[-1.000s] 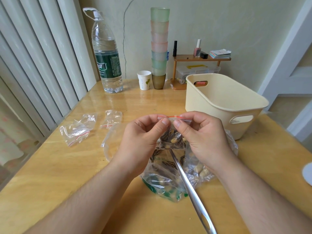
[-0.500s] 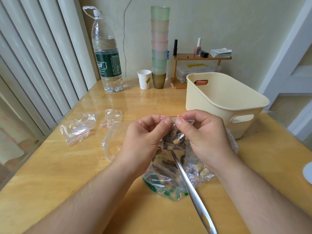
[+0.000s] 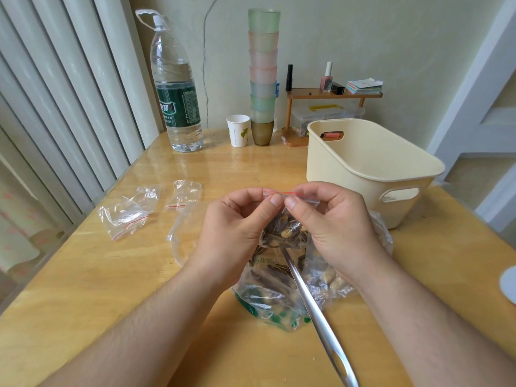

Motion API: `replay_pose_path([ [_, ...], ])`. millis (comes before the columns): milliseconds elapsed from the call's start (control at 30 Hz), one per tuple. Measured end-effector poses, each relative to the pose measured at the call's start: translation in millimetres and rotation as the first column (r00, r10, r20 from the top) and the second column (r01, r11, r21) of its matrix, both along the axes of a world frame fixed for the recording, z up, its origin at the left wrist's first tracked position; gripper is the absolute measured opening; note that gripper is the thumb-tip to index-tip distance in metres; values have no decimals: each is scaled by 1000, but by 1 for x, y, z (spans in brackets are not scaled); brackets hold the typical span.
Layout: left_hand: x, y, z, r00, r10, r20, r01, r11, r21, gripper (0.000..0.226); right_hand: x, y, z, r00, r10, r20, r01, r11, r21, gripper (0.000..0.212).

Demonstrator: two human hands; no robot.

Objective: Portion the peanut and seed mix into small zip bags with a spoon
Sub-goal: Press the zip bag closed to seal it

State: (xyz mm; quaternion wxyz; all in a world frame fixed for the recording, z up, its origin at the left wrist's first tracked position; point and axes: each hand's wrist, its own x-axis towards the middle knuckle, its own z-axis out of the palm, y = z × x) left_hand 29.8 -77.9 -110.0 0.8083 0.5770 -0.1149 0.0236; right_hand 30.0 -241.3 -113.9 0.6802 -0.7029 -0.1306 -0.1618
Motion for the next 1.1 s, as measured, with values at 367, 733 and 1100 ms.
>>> replay_pose_path([
  [367,-2,-2,2,1000,-19,15,18,1000,5,15,2,-1,-3,999,-27,40,29,998,-63,13],
  [733,-1,2,2,999,-33,42,33,999,-8,5,6,-3,-6,996,-1,90,4,999,-41,15],
  [1100,-1,-2,3,999,-42,-6,41,998,-55,15,6,-4,-6,995,-41,86,50,993,-103,17],
])
